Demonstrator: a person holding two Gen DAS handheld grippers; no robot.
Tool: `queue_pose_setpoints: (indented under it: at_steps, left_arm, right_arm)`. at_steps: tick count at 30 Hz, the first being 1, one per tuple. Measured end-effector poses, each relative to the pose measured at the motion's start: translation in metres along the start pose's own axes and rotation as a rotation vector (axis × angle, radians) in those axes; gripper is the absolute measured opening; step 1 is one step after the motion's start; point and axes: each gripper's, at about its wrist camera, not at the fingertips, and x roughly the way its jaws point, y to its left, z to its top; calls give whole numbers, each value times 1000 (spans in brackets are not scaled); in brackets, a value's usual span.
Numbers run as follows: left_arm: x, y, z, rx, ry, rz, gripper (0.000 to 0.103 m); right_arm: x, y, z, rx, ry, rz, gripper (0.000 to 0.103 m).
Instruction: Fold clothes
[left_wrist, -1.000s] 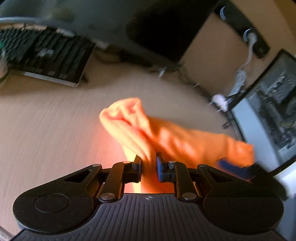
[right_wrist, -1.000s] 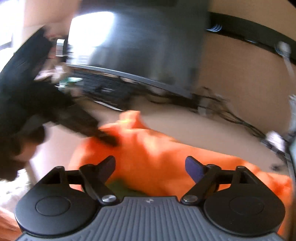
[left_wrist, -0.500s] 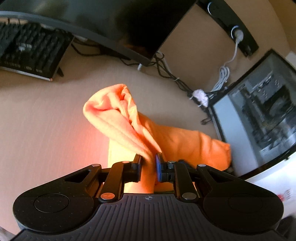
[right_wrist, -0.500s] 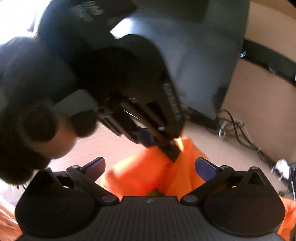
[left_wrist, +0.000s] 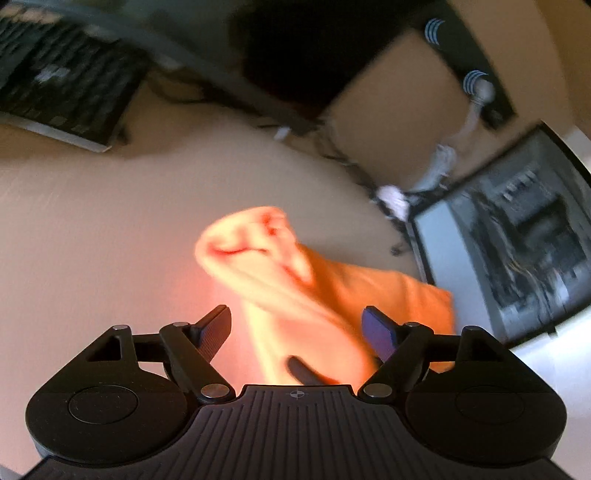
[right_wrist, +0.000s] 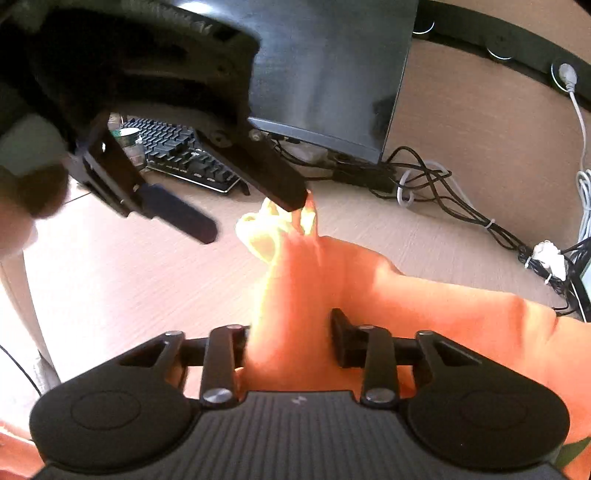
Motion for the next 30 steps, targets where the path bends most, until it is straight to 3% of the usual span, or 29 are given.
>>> queue_pose_setpoints:
  at_steps: [3,6,7,8,10,11,13,16,18,20,25,28,30]
  left_arm:
    - [10,20,6,-109,20,12,90]
    - [21,32,13,-176,24,41,87]
    - [23,34,16,-174,14,60,83]
    - [25,34,20,-165,4,87,68]
    - [26,30,28,-95,-4,148,39]
    - [24,24,31,-51,-12,171,32]
    - [19,-4,31,115,-41,192,26]
    - [11,-52,25,396,-91,216,25]
    - [13,-79,16,529,-116,177,28]
    - [15,-102,8,635,-134,137,44]
    - [23,-97,9,561,-87,56,83]
    - [30,-91,9,509,-49,12,91]
    - [41,-73,12,427,24,-3,94]
  right_arm:
    - [-3,5,6,-7,-7,29,21]
    - [-9,11,16,-15,-9,90,17]
    - [-10,13,16,-21,-10,110,16]
    - [-12,16,17,-26,-10,134,16]
    - [-21,25,18,-26,-14,174,14]
    - [-24,26,19,-24,-21,185,13]
    - [-34,20,22,13,-45,190,13]
    - [-47,-15,24,186,-83,199,13]
    - [-53,-46,17,345,-90,218,13]
    - [-49,-83,1,573,-75,249,13]
    - [-33,-153,-73,1133,-18,268,13]
    - [-33,-155,-83,1192,-20,282,13]
    - [-34,-155,-89,1219,-21,290,13]
